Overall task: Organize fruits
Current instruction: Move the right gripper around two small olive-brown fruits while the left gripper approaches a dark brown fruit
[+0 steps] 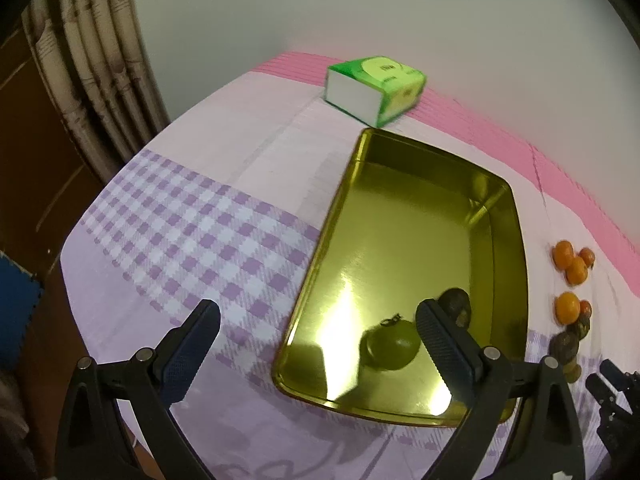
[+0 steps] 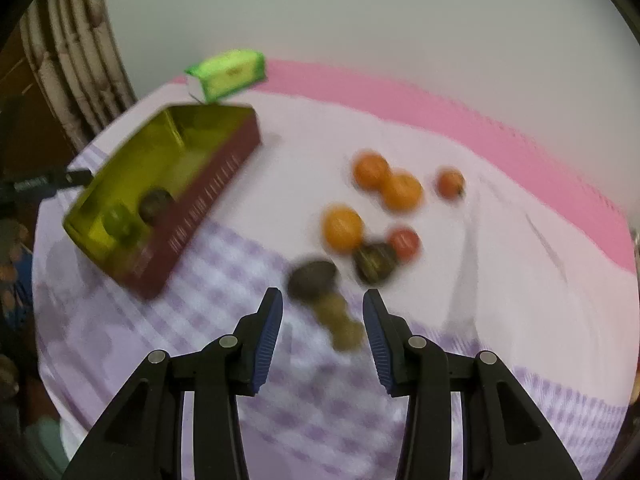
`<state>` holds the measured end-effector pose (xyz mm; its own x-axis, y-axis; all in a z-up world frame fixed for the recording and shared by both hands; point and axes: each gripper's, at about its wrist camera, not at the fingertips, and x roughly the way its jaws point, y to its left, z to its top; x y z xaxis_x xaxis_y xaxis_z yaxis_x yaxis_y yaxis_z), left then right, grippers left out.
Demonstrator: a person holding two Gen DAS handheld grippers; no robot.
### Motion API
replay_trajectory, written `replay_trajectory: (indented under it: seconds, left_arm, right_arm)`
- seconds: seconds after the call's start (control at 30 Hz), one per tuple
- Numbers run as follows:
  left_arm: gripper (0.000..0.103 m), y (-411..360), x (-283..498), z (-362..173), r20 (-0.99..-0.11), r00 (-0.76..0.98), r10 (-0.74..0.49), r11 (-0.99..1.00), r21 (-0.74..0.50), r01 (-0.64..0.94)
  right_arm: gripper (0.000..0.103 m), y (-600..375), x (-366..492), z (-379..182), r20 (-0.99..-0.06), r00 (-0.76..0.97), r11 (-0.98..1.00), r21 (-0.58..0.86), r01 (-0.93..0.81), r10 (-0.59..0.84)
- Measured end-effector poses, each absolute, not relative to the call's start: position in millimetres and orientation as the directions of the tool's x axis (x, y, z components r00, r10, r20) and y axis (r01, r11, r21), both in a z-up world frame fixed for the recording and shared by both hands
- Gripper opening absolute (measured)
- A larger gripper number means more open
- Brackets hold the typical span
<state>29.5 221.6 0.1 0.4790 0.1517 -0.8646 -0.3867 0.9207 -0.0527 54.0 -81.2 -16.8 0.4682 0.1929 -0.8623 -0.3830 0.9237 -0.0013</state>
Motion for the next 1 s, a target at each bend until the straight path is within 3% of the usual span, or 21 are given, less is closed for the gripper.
replay_trajectory:
  seconds: [0.7, 1.0]
  left_arm:
    - [0.097, 197.0, 33.9, -9.2, -0.880, 0.454, 0.141, 0.958, 0.006, -0.285]
    - [0.097, 196.3, 32.9, -7.5, -0.876, 0.462, 0.138, 0.960, 0.003, -0.281]
  right_arm:
    - [0.043, -66.8, 72.7, -67.3, -0.886, 0.432, 0.910, -0.032, -0.414, 0.166]
    - [0.036, -77.7, 68.3, -68.7, -0.885, 0.437, 0.932, -0.011, -0.362, 0.159]
